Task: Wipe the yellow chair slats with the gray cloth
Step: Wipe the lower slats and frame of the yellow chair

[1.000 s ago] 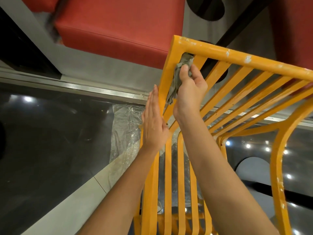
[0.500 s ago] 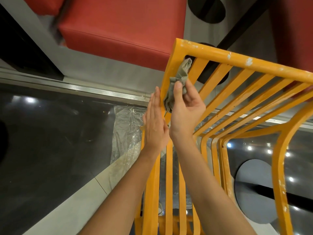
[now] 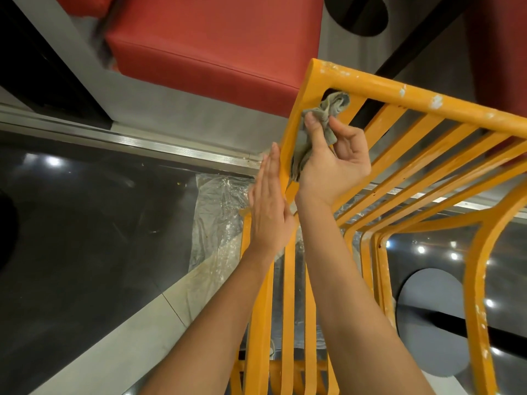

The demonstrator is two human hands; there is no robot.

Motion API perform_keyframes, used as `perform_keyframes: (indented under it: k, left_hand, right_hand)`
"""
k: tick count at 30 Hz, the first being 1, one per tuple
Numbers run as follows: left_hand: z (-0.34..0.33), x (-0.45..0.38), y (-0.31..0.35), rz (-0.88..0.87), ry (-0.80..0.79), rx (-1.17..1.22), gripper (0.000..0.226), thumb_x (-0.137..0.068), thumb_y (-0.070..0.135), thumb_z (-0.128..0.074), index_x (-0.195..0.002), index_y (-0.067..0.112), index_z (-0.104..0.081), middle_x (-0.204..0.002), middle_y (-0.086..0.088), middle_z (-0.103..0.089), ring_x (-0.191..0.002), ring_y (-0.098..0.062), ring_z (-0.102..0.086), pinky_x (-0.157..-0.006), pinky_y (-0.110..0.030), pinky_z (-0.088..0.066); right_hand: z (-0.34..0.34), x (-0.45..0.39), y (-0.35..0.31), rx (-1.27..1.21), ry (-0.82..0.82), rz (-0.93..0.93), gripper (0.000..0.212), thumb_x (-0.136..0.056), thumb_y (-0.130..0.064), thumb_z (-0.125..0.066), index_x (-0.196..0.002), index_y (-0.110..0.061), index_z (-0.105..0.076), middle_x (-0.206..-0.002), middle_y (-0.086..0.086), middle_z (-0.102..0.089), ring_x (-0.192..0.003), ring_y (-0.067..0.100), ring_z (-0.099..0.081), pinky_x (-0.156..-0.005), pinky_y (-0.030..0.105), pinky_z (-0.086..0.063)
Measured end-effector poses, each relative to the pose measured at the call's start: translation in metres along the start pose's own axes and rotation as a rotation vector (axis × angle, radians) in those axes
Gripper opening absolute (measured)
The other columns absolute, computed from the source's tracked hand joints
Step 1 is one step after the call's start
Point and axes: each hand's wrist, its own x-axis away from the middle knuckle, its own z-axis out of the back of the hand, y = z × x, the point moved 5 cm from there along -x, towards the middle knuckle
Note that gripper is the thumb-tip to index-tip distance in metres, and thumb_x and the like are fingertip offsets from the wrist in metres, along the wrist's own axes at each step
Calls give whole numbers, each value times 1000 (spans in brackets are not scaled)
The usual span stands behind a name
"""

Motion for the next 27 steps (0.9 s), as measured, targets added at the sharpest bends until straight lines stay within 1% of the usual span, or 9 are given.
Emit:
perform_keyframes:
  k: [4,7,10,12,14,17,19,22,27]
  left_hand:
    - [-1,-3,-1,5,-9,15,84,-99,18,-52,-152,41,9,-155,34,6,-147,7,2,-118,-34,-6]
    - [-2,-2,-2,11,-4,-5,99,-93,6,-59,-150,44,13,-155,35,9,-148,4,1,-117,-33,-4]
    - [-1,-2,-1,0,-1,-22,100,-92,8,-63,-153,38,11,-160,27,5,-149,1,-1,-119,-38,-10]
    - [1,-1,5,-5,-15,19,86,-97,30,-58,-156,30,4,-163,19,-2,-150,-1,-2,-121,-42,-12]
    - [3,0,6,2,-32,71,83,-96,43,-55,-157,23,-2,-164,14,-6,-150,-3,-3,-121,-43,-13]
    - [7,0,4,-42,-21,108,96,-86,12,-72,-157,19,-7,-164,9,-10,-151,-10,-7,-121,-52,-17]
    - [9,1,3,-81,-20,184,93,-80,1,-65,-156,13,-13,-163,4,-16,-152,-17,-11,-119,-56,-19]
    - [14,3,7,-130,42,276,76,-80,18,-44,-153,5,-25,-161,-3,-26,-151,-23,-17,-119,-53,-19]
    - [14,5,0,-126,133,286,55,-97,19,-34,-149,3,-34,-156,-3,-36,-149,-21,-21,-120,-41,-24]
  right_hand:
    - [-11,10,-7,119,-94,154,26,-75,11,-80,-77,-6,-60,-80,12,-70,-84,17,-71,-79,27,-58]
    - [-10,4,1,74,-58,88,23,-81,5,-78,-86,-3,-57,-80,15,-71,-80,20,-72,-73,27,-59]
    - [-2,3,15,134,-108,19,17,-94,-10,-68,-106,-3,-57,-78,-2,-71,-68,9,-65,-60,20,-51]
    - [10,12,27,302,-198,10,14,-98,-17,-63,-110,-10,-60,-70,-17,-66,-59,-4,-55,-55,15,-44]
    - [22,23,36,466,-294,-25,13,-101,-22,-59,-102,-11,-66,-60,-12,-55,-50,1,-45,-48,15,-34]
    - [10,10,25,493,-336,-18,15,-100,-17,-59,-87,-19,-68,-61,12,-56,-57,8,-46,-52,33,-40]
    - [-8,-9,3,358,-293,38,15,-99,-13,-59,-87,-16,-68,-61,5,-55,-62,4,-49,-56,29,-42]
    - [-17,-20,0,231,-262,33,19,-101,-11,-57,-88,-2,-67,-59,-10,-42,-55,-1,-37,-55,17,-34]
    - [28,25,57,327,-433,-340,35,-105,-20,-49,-71,-14,-47,-60,1,-34,-56,12,-32,-55,29,-30]
